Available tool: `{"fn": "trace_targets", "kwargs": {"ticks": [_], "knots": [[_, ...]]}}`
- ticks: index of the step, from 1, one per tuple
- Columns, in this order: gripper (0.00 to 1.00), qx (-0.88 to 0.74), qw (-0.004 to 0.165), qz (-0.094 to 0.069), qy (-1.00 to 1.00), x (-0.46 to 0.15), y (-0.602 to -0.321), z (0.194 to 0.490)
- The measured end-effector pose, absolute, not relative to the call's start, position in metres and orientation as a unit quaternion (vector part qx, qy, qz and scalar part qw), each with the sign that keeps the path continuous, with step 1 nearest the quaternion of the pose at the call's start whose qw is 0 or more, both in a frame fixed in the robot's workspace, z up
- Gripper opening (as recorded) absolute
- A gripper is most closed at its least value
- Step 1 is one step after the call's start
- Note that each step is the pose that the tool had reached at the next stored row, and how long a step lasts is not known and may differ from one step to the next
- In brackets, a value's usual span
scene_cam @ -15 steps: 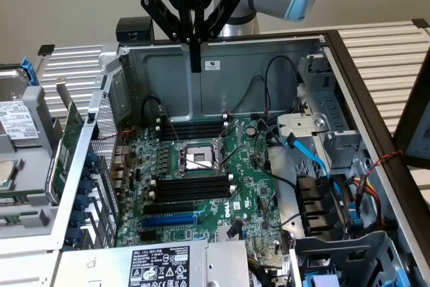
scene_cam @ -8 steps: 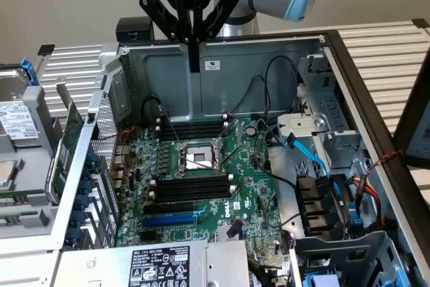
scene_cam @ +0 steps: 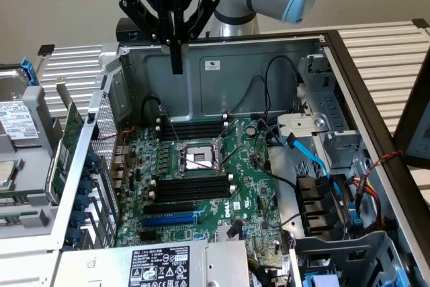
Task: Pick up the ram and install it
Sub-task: 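Reach for the ram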
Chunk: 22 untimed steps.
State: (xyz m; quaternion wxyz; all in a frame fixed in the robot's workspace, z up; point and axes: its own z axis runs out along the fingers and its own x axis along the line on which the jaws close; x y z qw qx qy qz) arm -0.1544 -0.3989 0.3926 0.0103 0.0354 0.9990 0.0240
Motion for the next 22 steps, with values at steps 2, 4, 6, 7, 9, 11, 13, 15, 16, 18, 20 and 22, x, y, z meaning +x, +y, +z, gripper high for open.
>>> {"fn": "trace_targets", "kwargs": {"ticks": [2,4,6,7,9,11,13,15,16,18,20,22], "knots": [[0.11,0.035,0.010,0.024,0.999,-0.164,-0.399,0.393],[0.11,0.035,0.010,0.024,0.999,-0.173,-0.399,0.393],[0.11,0.035,0.010,0.024,0.999,-0.182,-0.400,0.393],[0.11,0.035,0.010,0.024,0.999,-0.186,-0.400,0.393],[0.11,0.035,0.010,0.024,0.999,-0.195,-0.400,0.393],[0.11,0.035,0.010,0.024,0.999,-0.205,-0.401,0.393],[0.11,0.035,0.010,0.024,0.999,-0.214,-0.401,0.393],[0.11,0.035,0.010,0.024,0.999,-0.223,-0.402,0.393],[0.11,0.035,0.010,0.024,0.999,-0.227,-0.402,0.393],[0.11,0.035,0.010,0.024,0.999,-0.236,-0.403,0.393],[0.11,0.035,0.010,0.024,0.999,-0.246,-0.403,0.393],[0.11,0.035,0.010,0.024,0.999,-0.255,-0.404,0.393]]}}
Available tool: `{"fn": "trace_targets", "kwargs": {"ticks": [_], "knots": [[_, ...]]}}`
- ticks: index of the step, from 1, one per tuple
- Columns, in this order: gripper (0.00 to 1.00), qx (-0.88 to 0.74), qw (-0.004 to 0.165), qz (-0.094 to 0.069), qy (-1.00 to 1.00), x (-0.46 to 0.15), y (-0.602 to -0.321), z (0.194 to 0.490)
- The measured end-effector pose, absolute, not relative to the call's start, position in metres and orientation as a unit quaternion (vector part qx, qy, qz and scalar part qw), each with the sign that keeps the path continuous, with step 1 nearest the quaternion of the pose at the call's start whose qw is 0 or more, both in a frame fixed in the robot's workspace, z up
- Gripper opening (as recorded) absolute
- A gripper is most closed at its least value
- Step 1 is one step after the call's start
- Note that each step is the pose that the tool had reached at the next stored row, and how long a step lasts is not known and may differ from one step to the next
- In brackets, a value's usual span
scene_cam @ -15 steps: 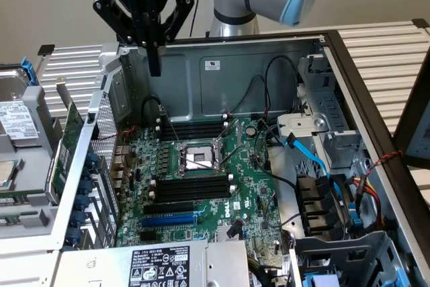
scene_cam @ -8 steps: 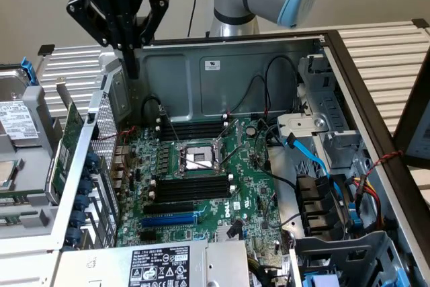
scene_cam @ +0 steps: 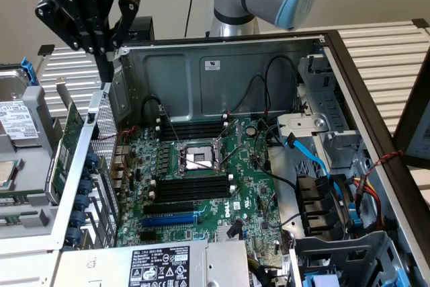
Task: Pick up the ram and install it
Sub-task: 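Reach for the ram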
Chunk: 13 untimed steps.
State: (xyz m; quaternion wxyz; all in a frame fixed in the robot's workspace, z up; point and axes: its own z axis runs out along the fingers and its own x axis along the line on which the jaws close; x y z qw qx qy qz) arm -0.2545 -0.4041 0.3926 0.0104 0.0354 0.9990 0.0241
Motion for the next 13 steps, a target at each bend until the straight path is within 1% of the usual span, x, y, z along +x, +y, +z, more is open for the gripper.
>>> {"fn": "trace_targets", "kwargs": {"ticks": [13], "knots": [[0.11,0.035,0.010,0.024,0.999,-0.314,-0.409,0.393]]}}
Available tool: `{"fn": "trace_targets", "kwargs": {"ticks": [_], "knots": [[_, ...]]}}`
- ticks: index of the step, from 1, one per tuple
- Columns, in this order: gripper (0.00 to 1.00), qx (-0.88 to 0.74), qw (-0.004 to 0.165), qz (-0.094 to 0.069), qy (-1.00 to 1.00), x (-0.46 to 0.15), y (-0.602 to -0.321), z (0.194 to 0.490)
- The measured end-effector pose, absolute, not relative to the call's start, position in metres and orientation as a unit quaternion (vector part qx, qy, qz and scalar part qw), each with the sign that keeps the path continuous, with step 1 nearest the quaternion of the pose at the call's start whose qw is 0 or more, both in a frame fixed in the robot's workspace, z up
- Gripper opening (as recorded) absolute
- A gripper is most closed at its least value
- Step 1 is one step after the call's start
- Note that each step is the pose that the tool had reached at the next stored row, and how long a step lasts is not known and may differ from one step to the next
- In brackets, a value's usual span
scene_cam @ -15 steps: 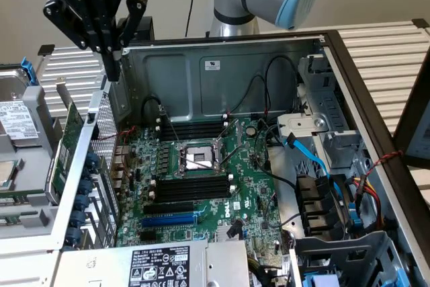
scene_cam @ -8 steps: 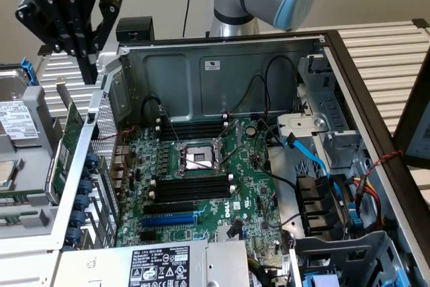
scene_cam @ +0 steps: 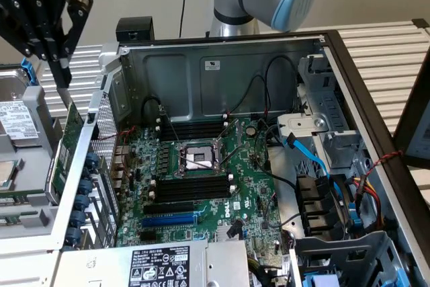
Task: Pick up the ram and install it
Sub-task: 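Reach for the ram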
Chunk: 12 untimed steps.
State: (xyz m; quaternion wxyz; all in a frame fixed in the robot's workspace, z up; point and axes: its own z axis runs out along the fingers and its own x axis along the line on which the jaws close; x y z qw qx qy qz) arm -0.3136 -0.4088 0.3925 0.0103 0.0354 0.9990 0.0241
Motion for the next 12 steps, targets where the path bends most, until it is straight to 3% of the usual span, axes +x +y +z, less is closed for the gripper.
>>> {"fn": "trace_targets", "kwargs": {"ticks": [12], "knots": [[0.11,0.035,0.010,0.024,0.999,-0.368,-0.413,0.393]]}}
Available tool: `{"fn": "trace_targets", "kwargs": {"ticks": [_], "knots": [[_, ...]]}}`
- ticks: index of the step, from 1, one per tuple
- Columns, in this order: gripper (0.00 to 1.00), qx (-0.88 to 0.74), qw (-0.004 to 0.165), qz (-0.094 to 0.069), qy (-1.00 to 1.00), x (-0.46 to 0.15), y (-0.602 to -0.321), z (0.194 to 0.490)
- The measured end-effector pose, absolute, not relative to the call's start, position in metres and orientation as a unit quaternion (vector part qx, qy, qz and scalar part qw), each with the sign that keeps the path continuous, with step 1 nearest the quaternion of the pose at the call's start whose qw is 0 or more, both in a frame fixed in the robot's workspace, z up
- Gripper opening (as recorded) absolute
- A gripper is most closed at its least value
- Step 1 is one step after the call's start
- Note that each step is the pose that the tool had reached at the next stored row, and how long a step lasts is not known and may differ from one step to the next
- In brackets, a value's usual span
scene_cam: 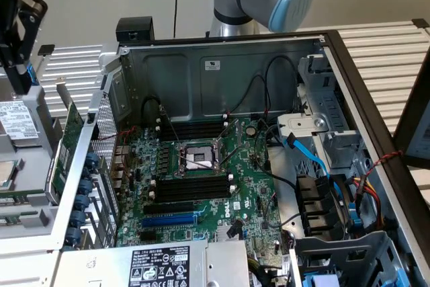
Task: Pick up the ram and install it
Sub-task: 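Reach for the ram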
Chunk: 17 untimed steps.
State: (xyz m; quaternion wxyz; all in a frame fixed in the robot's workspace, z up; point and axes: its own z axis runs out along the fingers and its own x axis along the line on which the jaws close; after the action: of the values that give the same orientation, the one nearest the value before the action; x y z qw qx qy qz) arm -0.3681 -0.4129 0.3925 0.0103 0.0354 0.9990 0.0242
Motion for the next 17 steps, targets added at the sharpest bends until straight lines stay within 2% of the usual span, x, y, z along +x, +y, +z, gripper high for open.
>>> {"fn": "trace_targets", "kwargs": {"ticks": [17], "knots": [[0.11,0.035,0.010,0.024,0.999,-0.442,-0.415,0.391]]}}
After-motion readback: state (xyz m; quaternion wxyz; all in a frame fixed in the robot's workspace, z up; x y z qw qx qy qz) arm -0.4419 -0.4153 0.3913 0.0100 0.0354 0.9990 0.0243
